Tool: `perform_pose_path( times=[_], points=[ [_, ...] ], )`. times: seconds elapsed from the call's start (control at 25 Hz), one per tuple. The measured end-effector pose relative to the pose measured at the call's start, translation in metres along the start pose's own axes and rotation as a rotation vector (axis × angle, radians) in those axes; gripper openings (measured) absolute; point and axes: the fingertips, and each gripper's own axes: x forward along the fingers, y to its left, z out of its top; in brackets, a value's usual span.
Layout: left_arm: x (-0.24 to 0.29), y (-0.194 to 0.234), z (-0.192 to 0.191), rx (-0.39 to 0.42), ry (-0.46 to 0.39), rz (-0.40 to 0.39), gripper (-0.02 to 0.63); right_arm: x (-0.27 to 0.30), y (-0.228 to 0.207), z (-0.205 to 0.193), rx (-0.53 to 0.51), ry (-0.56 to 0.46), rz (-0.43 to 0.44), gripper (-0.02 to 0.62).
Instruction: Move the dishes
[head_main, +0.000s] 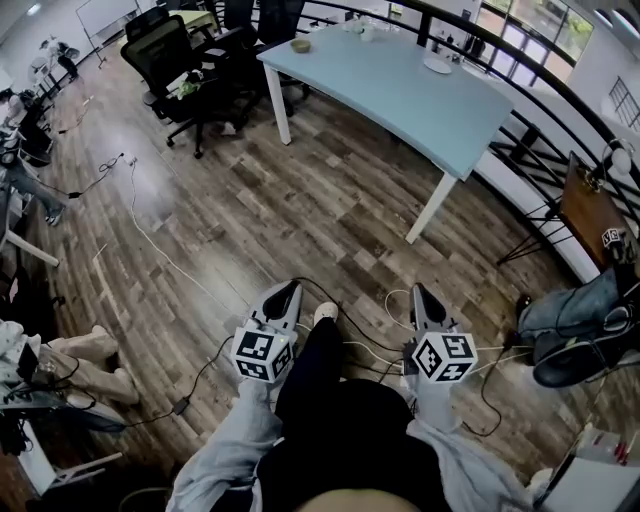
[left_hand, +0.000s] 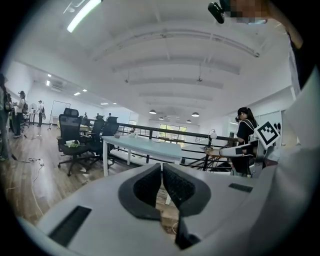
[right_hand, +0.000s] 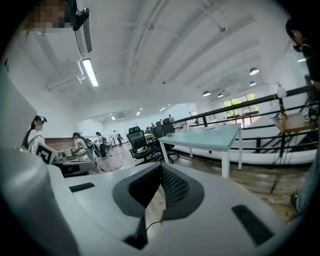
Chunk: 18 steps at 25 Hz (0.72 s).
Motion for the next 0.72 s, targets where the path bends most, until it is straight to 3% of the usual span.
perform_pose_path(
  times=[0.72],
  points=[
    [0.192, 0.144, 0.069, 0.029, 0.0, -0.037, 0.025, 0.207, -0.038, 0.091, -0.001, -0.018, -0.045, 0.009]
  ],
)
